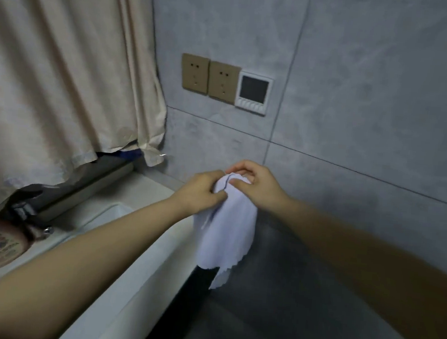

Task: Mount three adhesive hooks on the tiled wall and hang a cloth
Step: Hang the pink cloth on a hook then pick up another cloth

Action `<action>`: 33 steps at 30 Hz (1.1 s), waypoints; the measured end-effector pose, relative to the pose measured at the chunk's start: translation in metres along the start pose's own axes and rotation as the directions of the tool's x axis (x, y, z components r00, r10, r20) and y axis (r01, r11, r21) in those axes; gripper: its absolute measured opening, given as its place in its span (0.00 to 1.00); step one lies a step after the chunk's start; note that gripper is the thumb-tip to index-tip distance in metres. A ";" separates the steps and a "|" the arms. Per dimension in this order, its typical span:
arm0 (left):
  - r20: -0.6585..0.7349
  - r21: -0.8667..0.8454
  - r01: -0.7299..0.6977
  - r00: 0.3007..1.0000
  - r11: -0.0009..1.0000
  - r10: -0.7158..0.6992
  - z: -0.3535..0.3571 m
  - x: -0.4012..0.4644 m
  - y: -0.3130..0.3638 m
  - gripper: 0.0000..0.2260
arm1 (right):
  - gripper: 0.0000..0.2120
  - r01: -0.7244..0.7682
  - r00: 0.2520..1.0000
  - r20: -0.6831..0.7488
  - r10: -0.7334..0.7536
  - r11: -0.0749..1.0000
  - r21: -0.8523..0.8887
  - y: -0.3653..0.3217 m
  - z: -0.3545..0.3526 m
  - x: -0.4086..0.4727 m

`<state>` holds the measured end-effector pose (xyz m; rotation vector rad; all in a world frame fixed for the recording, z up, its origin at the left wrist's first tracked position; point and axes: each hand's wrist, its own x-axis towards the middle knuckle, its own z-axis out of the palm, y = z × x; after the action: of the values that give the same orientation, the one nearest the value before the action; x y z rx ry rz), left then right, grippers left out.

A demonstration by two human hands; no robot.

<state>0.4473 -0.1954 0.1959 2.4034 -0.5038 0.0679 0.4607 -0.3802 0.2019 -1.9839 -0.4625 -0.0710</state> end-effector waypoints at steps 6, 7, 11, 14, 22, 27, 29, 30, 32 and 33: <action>0.060 0.050 -0.131 0.990 0.990 0.128 0.029 0.010 0.073 0.07 | 0.06 -0.068 0.993 -0.103 0.054 0.988 -0.136 -0.016 -0.074 -0.072; 0.079 0.079 -0.168 0.984 0.983 0.162 0.033 0.012 0.088 0.07 | 0.06 -0.062 0.993 -0.113 0.043 0.983 -0.171 -0.023 -0.089 -0.084; 0.155 0.063 -0.287 0.949 0.956 0.275 0.047 0.022 0.138 0.06 | 0.05 -0.025 0.993 -0.120 -0.016 0.945 -0.326 -0.043 -0.139 -0.127; 0.183 0.042 -0.331 0.930 0.943 0.318 0.065 0.030 0.180 0.08 | 0.05 -0.041 0.981 -0.188 -0.054 0.883 -0.468 -0.047 -0.185 -0.163; 0.302 -0.119 -0.501 0.804 0.857 0.512 0.144 0.027 0.318 0.07 | 0.06 -0.126 0.979 -0.202 -0.027 0.699 -0.704 -0.046 -0.308 -0.290; 0.293 -0.226 -0.596 0.713 0.771 0.637 0.183 0.015 0.405 0.06 | 0.06 -0.251 0.930 -0.368 0.022 0.769 -0.588 -0.042 -0.378 -0.374; 0.255 -0.185 -0.679 0.665 0.710 0.702 0.196 0.012 0.435 0.04 | 0.06 -0.269 0.909 -0.417 0.021 0.794 -0.545 -0.039 -0.398 -0.401; 0.246 -0.166 -0.713 0.639 0.681 0.729 0.205 0.010 0.454 0.02 | 0.06 -0.274 0.897 -0.443 0.012 0.800 -0.534 -0.038 -0.410 -0.416; 0.241 -0.144 -0.747 0.610 0.649 0.755 0.217 0.009 0.485 0.06 | 0.07 -0.274 0.879 -0.476 -0.006 0.812 -0.516 -0.039 -0.427 -0.438; 0.249 -0.132 -0.755 0.602 0.642 0.759 0.222 0.009 0.498 0.07 | 0.07 -0.278 0.871 -0.491 -0.013 0.811 -0.515 -0.040 -0.435 -0.447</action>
<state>0.2514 -0.6867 0.3293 2.0080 -1.6463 0.0892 0.1006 -0.8777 0.3193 -2.4779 0.0499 -0.6665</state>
